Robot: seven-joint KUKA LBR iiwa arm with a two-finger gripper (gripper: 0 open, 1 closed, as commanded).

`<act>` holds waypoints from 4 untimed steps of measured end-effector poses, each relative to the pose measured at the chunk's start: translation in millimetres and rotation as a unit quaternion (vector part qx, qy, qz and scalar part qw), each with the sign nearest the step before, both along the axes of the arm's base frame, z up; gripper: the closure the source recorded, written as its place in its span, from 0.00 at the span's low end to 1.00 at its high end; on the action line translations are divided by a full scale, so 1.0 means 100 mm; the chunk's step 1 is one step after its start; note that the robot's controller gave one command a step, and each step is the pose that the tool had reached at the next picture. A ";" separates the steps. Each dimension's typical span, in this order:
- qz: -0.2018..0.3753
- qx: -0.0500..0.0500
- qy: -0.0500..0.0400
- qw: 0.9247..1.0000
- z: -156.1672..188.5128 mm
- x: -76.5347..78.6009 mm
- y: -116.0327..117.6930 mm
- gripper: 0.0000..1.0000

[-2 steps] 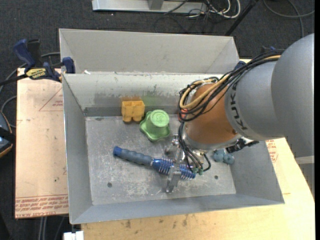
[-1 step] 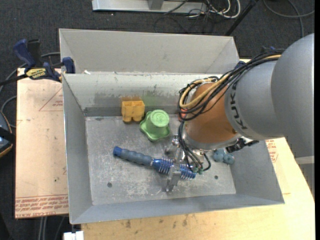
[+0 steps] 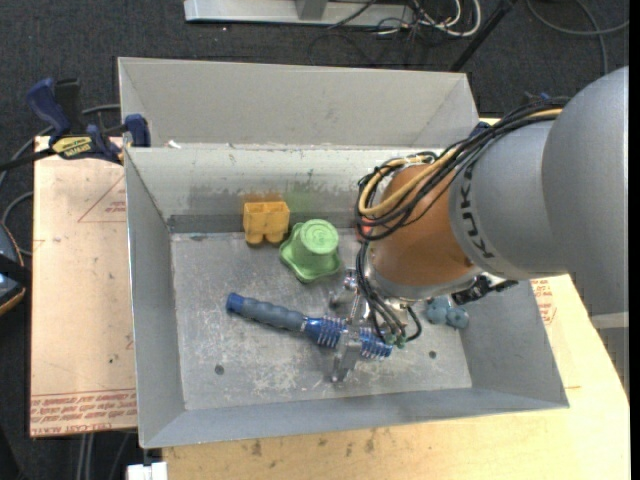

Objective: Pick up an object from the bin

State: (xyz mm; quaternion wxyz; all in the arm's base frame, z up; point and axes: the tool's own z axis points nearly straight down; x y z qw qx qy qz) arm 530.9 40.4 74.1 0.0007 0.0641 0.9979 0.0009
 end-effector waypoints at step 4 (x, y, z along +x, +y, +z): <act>0.000 0.000 -0.001 1.000 1.15 0.06 0.00 1.00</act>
Offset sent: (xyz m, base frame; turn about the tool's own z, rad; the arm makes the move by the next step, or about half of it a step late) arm 0.0000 0.0000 0.0000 0.0000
